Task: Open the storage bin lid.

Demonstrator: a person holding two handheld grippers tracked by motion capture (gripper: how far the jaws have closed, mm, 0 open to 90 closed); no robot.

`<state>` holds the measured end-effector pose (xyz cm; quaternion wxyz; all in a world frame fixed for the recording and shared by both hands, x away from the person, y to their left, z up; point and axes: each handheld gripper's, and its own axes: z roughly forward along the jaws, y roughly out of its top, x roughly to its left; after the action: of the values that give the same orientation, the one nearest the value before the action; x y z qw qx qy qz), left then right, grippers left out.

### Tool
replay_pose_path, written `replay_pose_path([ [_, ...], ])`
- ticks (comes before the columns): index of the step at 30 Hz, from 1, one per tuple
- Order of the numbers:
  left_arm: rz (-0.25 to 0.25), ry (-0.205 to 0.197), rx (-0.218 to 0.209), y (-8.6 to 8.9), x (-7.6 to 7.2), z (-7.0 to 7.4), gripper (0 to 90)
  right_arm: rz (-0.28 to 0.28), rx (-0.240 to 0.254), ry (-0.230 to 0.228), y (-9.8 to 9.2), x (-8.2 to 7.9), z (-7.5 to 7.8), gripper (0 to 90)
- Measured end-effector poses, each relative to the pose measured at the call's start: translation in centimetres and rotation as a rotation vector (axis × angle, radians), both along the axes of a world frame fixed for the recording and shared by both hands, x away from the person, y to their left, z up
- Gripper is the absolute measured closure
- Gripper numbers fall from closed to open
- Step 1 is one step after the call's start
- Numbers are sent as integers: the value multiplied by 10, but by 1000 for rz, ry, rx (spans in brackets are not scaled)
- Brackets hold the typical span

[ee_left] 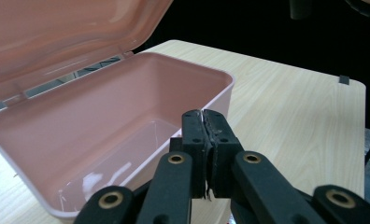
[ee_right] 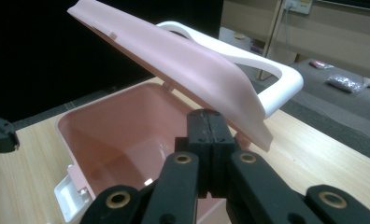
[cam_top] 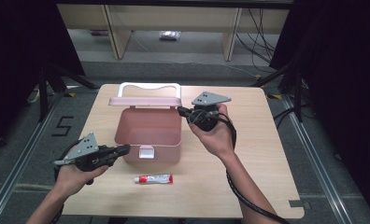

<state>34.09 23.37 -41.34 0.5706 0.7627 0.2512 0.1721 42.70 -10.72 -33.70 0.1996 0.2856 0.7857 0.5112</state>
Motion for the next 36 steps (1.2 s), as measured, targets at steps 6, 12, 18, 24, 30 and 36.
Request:
replay_pose_path([
  [6, -15, -9, 13, -3, 0, -4, 855, -7, 4, -8, 0, 4, 4, 900],
  [12, -25, -9, 15, -5, 0, -6, 842, -28, 17, 4, 1, 5, 6, 900],
  [18, -32, -8, 21, -7, 0, -8, 839, -22, 23, -19, 0, 12, 7, 900],
  [24, -49, -9, 28, -9, 0, -11, 826, -44, 25, -14, 0, 15, 8, 900],
  [30, -59, -9, 33, -10, 0, -13, 815, -51, 18, -19, 1, 18, 9, 900],
  [36, -67, -11, 36, -10, -1, -13, 805, -55, 12, -14, 1, 23, 8, 900],
])
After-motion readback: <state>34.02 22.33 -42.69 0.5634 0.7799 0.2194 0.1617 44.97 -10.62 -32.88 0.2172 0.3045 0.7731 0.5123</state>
